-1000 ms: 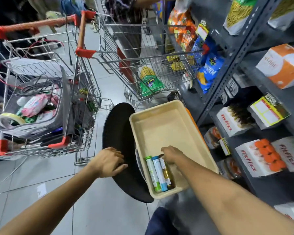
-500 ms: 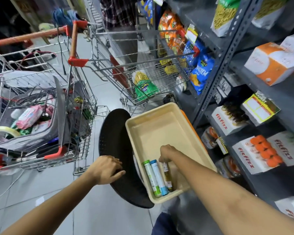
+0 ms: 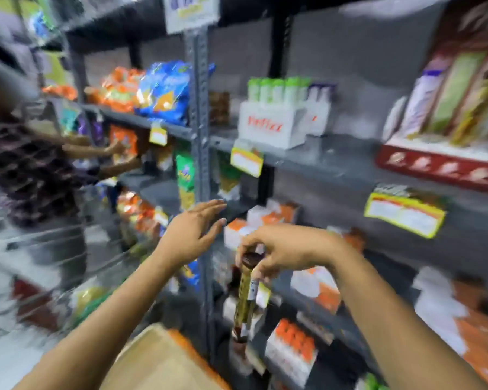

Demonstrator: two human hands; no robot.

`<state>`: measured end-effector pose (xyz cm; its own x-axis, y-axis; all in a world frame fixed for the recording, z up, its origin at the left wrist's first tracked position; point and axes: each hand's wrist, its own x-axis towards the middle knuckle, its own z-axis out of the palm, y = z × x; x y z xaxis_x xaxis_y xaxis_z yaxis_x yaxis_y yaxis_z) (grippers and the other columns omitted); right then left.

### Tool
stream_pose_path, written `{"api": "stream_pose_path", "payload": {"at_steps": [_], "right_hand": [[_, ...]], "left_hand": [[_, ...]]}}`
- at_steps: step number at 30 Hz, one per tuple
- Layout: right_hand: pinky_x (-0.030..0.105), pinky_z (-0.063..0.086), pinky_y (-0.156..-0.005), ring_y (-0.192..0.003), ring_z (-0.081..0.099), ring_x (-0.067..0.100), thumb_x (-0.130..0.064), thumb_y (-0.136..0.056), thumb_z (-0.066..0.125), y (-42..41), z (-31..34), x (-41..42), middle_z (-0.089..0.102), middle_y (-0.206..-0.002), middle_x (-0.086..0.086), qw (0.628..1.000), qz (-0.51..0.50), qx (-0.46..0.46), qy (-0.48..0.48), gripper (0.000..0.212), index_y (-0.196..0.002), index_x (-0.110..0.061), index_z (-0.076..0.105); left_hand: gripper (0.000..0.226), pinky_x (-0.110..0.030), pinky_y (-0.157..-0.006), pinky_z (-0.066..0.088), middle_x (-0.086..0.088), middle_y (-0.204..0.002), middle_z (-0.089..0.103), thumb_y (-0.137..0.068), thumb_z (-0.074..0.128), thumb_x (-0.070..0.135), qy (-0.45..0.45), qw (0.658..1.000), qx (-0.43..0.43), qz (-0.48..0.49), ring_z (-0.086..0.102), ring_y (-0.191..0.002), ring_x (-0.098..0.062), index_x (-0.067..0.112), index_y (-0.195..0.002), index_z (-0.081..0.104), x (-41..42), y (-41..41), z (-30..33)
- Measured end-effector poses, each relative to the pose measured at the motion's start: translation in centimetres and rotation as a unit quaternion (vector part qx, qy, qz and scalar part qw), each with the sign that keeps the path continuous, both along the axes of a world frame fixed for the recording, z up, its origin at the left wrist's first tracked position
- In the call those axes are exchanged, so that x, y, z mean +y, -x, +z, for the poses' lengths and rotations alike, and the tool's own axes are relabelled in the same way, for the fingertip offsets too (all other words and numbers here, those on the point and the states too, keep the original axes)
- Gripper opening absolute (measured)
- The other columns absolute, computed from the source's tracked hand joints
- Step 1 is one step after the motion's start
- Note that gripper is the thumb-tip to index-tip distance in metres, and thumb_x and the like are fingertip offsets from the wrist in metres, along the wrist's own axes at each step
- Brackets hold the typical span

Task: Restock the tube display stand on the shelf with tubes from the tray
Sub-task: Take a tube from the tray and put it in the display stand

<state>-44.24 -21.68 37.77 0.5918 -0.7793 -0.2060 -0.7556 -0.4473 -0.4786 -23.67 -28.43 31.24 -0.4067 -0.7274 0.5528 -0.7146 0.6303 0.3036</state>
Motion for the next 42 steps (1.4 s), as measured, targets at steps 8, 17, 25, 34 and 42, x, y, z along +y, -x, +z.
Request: {"api": "stream_pose_path", "payload": {"at_steps": [8,17,25,34,42], "right_hand": [[0.009,0.042,-0.066,-0.066,0.057,-0.007,-0.019,-0.083,0.071,12.4,18.7,10.0,0.069,-0.075,-0.016,0.973,-0.145,0.047,0.172,0.013,-0.094,-0.013,0.068],[0.034,0.054,-0.081,-0.087,0.069,0.026,-0.024,-0.088,0.064,23.4,26.7,16.6,0.073,-0.101,0.008,0.872,-0.390,0.140,0.259,0.023,-0.109,-0.014,0.067],[0.015,0.055,-0.065,-0.082,0.068,0.015,-0.019,-0.089,0.063,31.6,29.1,20.9,0.071,-0.103,0.009,0.797,-0.518,0.177,0.256,0.025,-0.112,-0.009,0.068],[0.030,0.049,-0.087,-0.101,0.063,0.018,-0.021,-0.089,0.063,38.1,29.0,19.9,0.066,-0.120,0.003,0.746,-0.560,0.265,0.245,0.032,-0.120,-0.015,0.064],[0.029,0.045,-0.091,-0.109,0.059,0.019,-0.018,-0.089,0.063,42.2,26.1,18.4,0.063,-0.125,0.004,0.746,-0.556,0.283,0.233,0.034,-0.123,-0.015,0.062]], "left_hand": [[0.053,-0.045,-0.102,0.036,-0.020,-0.135,0.050,-0.087,0.057,0.025,0.130,0.958,0.003,-0.255,0.044,-0.123,-0.031,0.003,-0.133,0.045,-0.3,22.4,11.4],[0.067,-0.039,-0.093,0.040,-0.017,-0.121,0.055,-0.080,0.061,0.063,0.188,0.895,-0.028,-0.404,0.047,-0.110,-0.033,0.008,-0.117,0.051,8.7,39.5,11.3],[0.110,-0.037,-0.103,0.037,-0.009,-0.148,0.039,-0.062,0.051,0.085,0.103,0.913,-0.187,-0.347,0.041,-0.130,-0.026,0.014,-0.143,0.026,9.2,45.3,9.3],[0.099,-0.039,-0.110,0.030,-0.010,-0.157,0.019,-0.070,0.062,0.053,0.093,0.922,-0.226,-0.299,0.023,-0.140,-0.025,0.014,-0.148,0.014,9.5,45.6,8.8],[0.098,-0.036,-0.111,0.027,-0.007,-0.158,0.018,-0.071,0.061,0.054,0.092,0.923,-0.221,-0.302,0.023,-0.141,-0.022,0.016,-0.149,0.014,9.7,45.5,8.9]]}}
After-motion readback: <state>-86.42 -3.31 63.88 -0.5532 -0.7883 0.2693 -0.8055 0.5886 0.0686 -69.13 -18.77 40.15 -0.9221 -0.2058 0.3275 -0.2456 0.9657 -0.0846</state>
